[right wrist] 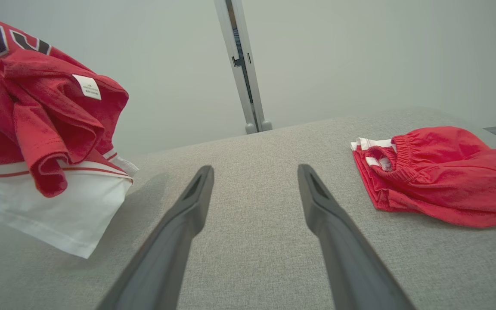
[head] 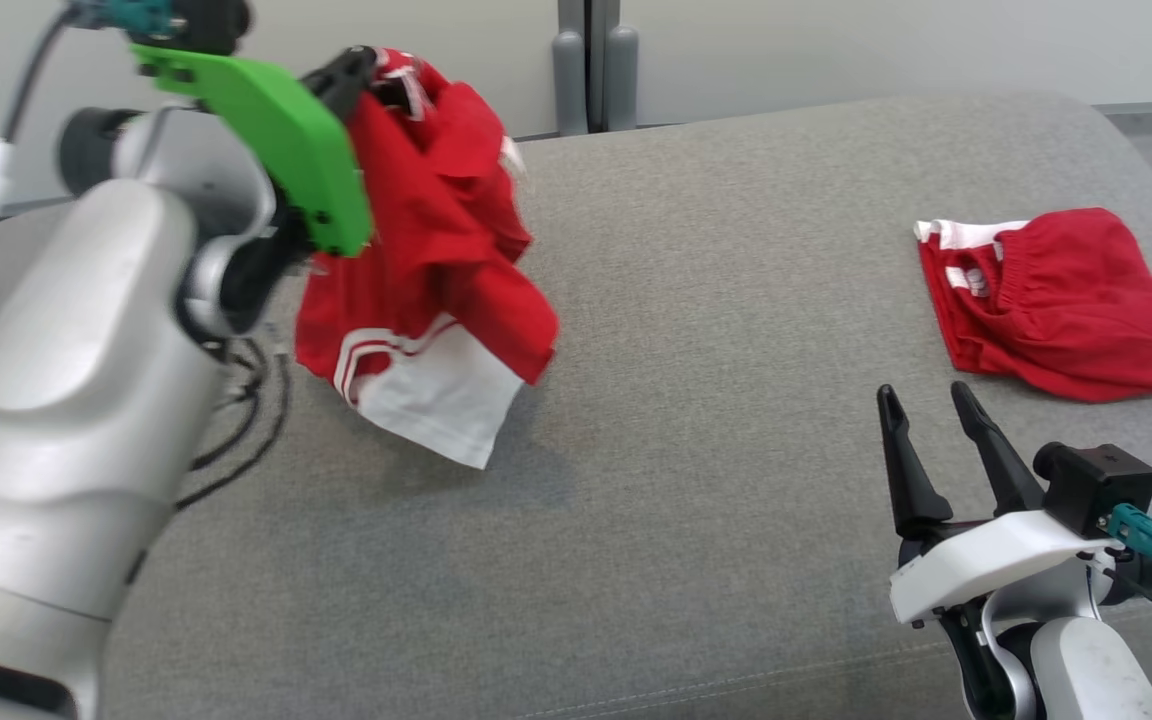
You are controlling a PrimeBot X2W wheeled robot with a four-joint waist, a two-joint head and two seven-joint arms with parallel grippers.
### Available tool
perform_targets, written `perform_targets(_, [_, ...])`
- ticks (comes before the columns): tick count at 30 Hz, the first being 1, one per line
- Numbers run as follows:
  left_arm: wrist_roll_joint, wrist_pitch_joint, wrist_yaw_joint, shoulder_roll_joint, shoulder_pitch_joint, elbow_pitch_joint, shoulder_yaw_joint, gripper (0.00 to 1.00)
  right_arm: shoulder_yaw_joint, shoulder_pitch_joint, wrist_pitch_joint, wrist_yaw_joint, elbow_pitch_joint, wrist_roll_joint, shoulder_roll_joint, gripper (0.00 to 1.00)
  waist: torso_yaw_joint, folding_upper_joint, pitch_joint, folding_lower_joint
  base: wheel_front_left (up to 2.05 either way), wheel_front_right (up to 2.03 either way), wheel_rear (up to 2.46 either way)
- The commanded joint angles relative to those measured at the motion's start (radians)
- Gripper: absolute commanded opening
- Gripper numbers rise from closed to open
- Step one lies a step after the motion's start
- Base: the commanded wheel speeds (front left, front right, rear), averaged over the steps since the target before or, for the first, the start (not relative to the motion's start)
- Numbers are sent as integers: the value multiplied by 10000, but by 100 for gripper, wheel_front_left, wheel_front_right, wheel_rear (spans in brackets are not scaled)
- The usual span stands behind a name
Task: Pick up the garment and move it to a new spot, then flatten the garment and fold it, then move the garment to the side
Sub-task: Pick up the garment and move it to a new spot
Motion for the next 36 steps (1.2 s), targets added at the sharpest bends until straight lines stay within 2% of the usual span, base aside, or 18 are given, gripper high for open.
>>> perform_targets(1, [-39,-74,87,-245,-113,59,-69,0,56,78,-18,-4,2,66,-24,100,-251,-1,-155,1,0,0,0])
perform_targets(5, [147,-279,432,-990,-274,339,-295,0,271,-73,-101,-4,31,188,-21,100,-555,-1,-15,1,0,0,0])
perform_targets(8, [667,-334,683,-1074,-414,739,-672,0,412,-213,-188,-4,100,284,-21,100,-818,-1,169,1,0,0,0])
perform_targets(13, [673,-552,541,-1206,-266,1230,-771,0,512,-346,-338,-4,303,358,-22,100,-1238,-1,481,1,0,0,0])
perform_targets(22, [530,-2025,718,-2252,203,2600,-635,0,920,-790,-521,-4,522,545,-19,100,-1934,-1,1081,1,0,0,0])
perform_targets(23, [534,-2236,746,-2363,242,2824,-628,8,971,-822,-523,-4,536,564,-21,100,-2015,-1,1131,1,0,0,0])
perform_targets(25, [509,-2679,787,-2554,278,3232,-597,36,1027,-914,-548,-4,584,557,-21,100,-2147,-1,1221,1,0,0,0])
perform_targets(26, [526,-2924,815,-2625,302,3439,-590,45,1056,-934,-564,-4,610,552,-18,100,-2201,-1,1251,1,0,0,0])
perform_targets(27, [551,-3148,831,-2691,345,3636,-607,100,1060,-949,-575,-4,638,534,-18,100,-2242,-1,1267,1,0,0,0])
perform_targets(29, [540,-3624,858,-2814,402,4009,-598,100,1050,-983,-586,-4,670,499,-21,100,-2289,-1,1289,1,0,0,0])
perform_targets(36, [233,-4553,398,-3004,465,4648,-845,100,847,-831,-476,-4,673,264,-15,100,-2035,-1,1085,1,0,0,0])
